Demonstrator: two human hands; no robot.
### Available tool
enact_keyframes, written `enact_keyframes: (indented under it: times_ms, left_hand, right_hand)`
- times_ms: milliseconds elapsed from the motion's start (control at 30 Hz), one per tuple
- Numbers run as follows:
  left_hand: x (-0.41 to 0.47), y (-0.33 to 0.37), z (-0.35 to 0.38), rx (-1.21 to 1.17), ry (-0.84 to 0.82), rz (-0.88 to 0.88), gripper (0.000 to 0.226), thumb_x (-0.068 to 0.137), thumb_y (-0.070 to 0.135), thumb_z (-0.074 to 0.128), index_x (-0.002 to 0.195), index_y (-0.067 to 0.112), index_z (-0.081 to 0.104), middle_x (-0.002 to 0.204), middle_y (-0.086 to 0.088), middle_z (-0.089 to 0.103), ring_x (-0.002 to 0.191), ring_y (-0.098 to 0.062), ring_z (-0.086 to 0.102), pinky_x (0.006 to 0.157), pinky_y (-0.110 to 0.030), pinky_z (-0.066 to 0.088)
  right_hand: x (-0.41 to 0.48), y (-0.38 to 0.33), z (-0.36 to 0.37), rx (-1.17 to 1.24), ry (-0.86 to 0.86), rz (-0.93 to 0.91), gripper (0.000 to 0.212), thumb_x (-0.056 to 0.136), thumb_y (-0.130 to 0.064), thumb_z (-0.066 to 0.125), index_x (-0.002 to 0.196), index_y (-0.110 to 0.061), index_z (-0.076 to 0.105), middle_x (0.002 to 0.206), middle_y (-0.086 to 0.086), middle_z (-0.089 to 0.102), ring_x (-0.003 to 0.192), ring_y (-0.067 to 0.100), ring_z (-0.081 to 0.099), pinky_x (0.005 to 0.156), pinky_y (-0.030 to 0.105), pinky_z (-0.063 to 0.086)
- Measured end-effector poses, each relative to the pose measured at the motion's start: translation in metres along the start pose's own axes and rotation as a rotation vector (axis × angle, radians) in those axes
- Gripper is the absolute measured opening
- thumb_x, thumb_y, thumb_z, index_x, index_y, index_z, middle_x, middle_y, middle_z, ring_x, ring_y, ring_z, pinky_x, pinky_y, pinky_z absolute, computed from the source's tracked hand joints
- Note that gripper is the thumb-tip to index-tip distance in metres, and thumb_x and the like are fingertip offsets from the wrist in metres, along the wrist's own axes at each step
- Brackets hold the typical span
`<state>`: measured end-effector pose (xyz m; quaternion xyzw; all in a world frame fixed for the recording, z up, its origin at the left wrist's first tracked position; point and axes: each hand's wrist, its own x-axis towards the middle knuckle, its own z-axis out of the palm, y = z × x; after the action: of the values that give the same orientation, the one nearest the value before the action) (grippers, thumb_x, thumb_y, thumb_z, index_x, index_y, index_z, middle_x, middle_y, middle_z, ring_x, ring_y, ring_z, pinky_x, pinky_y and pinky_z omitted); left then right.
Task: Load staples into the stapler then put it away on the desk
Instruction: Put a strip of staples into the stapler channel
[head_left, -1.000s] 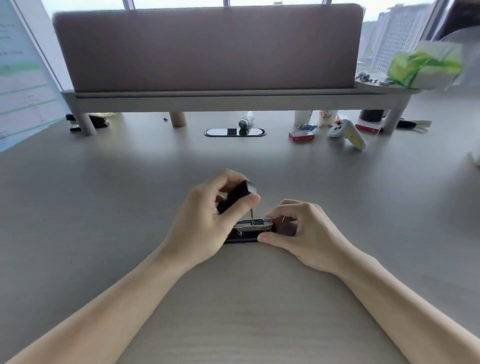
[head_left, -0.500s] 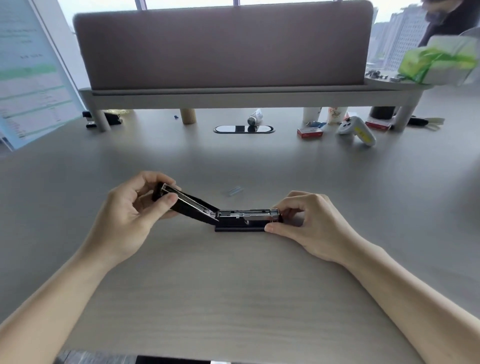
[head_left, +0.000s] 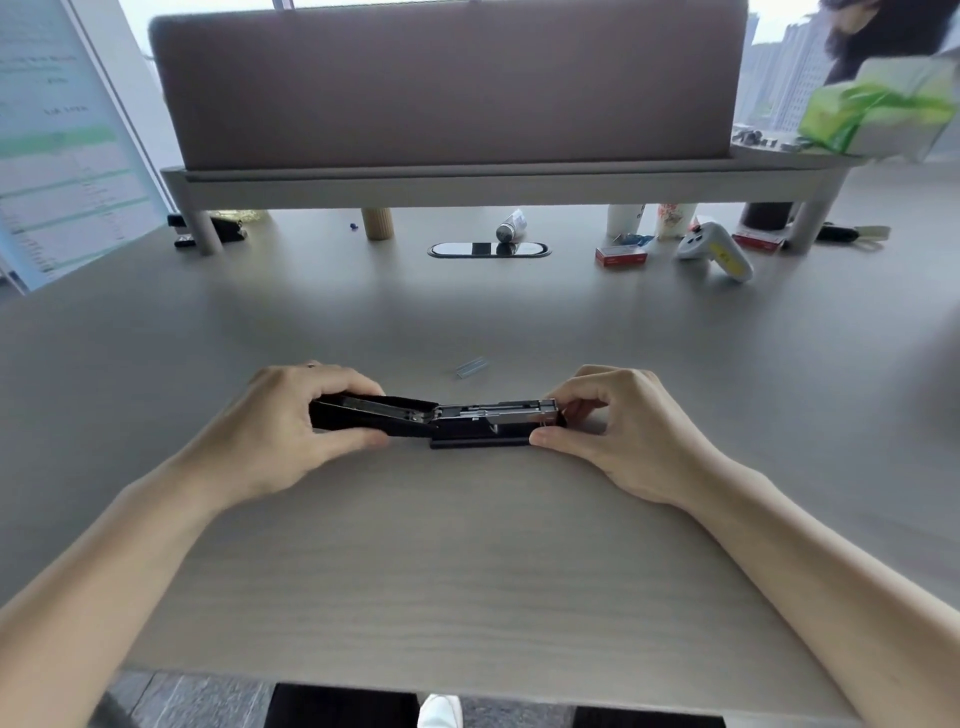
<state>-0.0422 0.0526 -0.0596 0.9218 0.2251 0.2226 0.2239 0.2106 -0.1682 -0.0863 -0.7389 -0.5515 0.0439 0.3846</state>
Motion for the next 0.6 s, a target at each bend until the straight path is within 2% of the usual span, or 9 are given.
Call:
enact_keyframes:
  times_ms: [100,233,467,533,600]
  left_hand:
    - [0.001,-0.001,0.005,-0.072,-0.026,-0.047,0.027,0.075,0.022,0.094,0.096,0.034,0.081,0.097,0.02,0.076,0.088,-0.007,0.07,0.07,-0.008,0.045]
    - [-0.001,-0.003,0.01,-0.136,-0.05,-0.063,0.024,0.077,0.022,0.092,0.095,0.034,0.081,0.093,0.014,0.079,0.085,-0.013,0.071,0.078,-0.022,0.049]
    - [-0.002,-0.009,0.014,-0.14,-0.042,-0.064,0.025,0.077,0.024,0.092,0.095,0.036,0.079,0.099,0.014,0.077,0.092,-0.011,0.07,0.086,-0.023,0.049]
    - [-0.002,-0.008,0.012,-0.117,-0.071,-0.082,0.025,0.076,0.033,0.092,0.096,0.037,0.077,0.101,0.018,0.076,0.093,-0.006,0.07,0.086,-0.024,0.051]
    - [0.003,-0.001,0.009,-0.114,-0.102,-0.108,0.039,0.071,0.06,0.086,0.101,0.038,0.076,0.105,0.022,0.076,0.097,0.0,0.07,0.088,-0.024,0.052]
  right_hand:
    - [0.0,0.0,0.0,-0.005,0.004,0.007,0.021,0.08,-0.04,0.089,0.093,-0.024,0.085,0.089,-0.004,0.074,0.082,0.017,0.071,0.082,0.031,0.054]
    - [0.0,-0.001,0.0,-0.012,0.009,0.012,0.019,0.08,-0.039,0.09,0.092,-0.025,0.084,0.088,-0.004,0.074,0.082,0.017,0.071,0.082,0.03,0.053]
    - [-0.001,-0.003,0.0,-0.018,0.002,0.019,0.017,0.081,-0.038,0.089,0.092,-0.025,0.085,0.088,-0.004,0.074,0.083,0.017,0.07,0.083,0.031,0.054]
    - [-0.002,-0.004,-0.001,-0.024,0.0,0.019,0.017,0.082,-0.038,0.088,0.094,-0.027,0.085,0.089,-0.004,0.075,0.083,0.014,0.07,0.083,0.029,0.053]
    - [-0.002,-0.005,-0.002,-0.032,-0.012,0.016,0.024,0.08,-0.043,0.088,0.1,-0.03,0.084,0.091,-0.008,0.076,0.085,0.01,0.07,0.083,0.024,0.054]
